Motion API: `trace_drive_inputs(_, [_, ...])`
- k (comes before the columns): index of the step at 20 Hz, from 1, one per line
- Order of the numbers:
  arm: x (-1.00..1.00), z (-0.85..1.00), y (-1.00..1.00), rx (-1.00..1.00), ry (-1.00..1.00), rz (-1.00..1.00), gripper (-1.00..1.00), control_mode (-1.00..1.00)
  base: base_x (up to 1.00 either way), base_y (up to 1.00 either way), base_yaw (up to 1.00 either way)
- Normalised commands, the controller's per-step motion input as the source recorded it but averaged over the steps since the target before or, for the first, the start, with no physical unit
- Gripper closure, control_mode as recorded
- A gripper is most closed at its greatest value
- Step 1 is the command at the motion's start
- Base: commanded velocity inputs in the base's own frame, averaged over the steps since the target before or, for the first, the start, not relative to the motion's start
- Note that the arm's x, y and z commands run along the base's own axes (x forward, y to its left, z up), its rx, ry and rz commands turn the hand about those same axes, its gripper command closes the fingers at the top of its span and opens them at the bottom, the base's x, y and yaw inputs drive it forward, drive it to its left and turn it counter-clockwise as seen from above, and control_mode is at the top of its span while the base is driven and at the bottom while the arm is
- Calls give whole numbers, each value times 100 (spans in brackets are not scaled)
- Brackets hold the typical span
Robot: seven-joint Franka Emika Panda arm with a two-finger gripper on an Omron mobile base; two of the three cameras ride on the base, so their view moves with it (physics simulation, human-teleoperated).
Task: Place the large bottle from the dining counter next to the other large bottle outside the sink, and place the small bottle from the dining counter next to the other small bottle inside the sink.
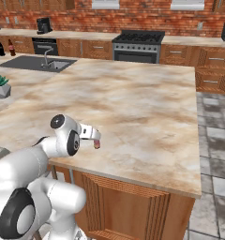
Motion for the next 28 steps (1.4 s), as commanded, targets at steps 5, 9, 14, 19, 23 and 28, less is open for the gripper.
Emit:
trace_drive_inputs(5, [3,0,0,1,0,0,-100,-100,0,0,0])
trace_drive_inputs(9, [4,0,0,12,0,0,-100,-100,0,0,0])
trace_drive_inputs(14, [8,-2,0,13,0,0,-100,-100,0,0,0])
trace_drive_inputs(19, [7,-2,0,1,0,0,-100,-100,0,0,0])
trace_drive_inputs(23, [2,0,0,0,0,0,-100,-100,0,0,0])
trace_drive_inputs(28, [0,0,0,-3,0,0,-100,-100,0,0,0])
